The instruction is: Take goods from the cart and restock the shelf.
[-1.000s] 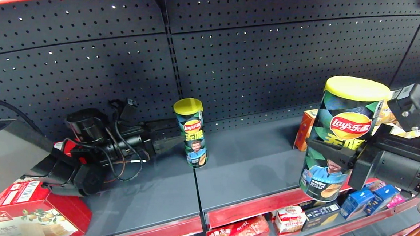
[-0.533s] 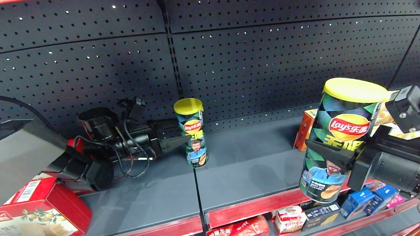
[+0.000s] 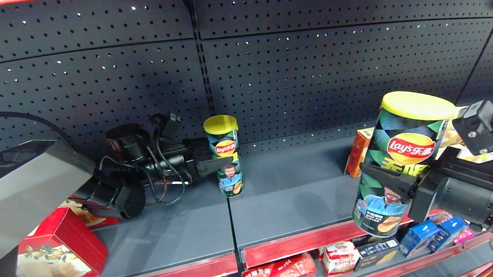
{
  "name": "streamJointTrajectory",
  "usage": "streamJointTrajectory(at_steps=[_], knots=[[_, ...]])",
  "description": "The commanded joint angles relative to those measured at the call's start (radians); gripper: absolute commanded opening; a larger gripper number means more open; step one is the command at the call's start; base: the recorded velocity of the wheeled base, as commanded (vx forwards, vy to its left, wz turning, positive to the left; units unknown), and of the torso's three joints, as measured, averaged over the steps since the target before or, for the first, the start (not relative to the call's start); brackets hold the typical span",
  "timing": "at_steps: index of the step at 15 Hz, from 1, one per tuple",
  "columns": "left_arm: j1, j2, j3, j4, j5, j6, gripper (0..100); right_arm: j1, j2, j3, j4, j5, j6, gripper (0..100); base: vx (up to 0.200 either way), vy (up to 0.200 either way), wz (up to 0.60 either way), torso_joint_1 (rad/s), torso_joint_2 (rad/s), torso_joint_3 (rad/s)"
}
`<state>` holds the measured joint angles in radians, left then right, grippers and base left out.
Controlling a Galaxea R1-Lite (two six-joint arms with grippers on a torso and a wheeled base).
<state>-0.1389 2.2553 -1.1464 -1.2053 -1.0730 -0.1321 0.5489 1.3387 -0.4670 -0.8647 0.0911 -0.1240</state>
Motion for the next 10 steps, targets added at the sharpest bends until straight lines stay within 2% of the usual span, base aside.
streamJointTrajectory(at_steps=[1, 10], knots=[[-0.008, 0.01, -0.003, 0.0, -0.001, 0.0, 100, -0.003, 0.004, -0.002, 0.0, -0.001, 0.0, 0, 0.0, 0.0, 0.0, 0.0, 0.0, 0.0], [-0.024, 0.032, -0.03, 0.01, 0.001, 0.0, 100, -0.003, 0.004, 0.001, 0.0, 0.001, 0.001, 0, 0.0, 0.0, 0.0, 0.0, 0.0, 0.0]])
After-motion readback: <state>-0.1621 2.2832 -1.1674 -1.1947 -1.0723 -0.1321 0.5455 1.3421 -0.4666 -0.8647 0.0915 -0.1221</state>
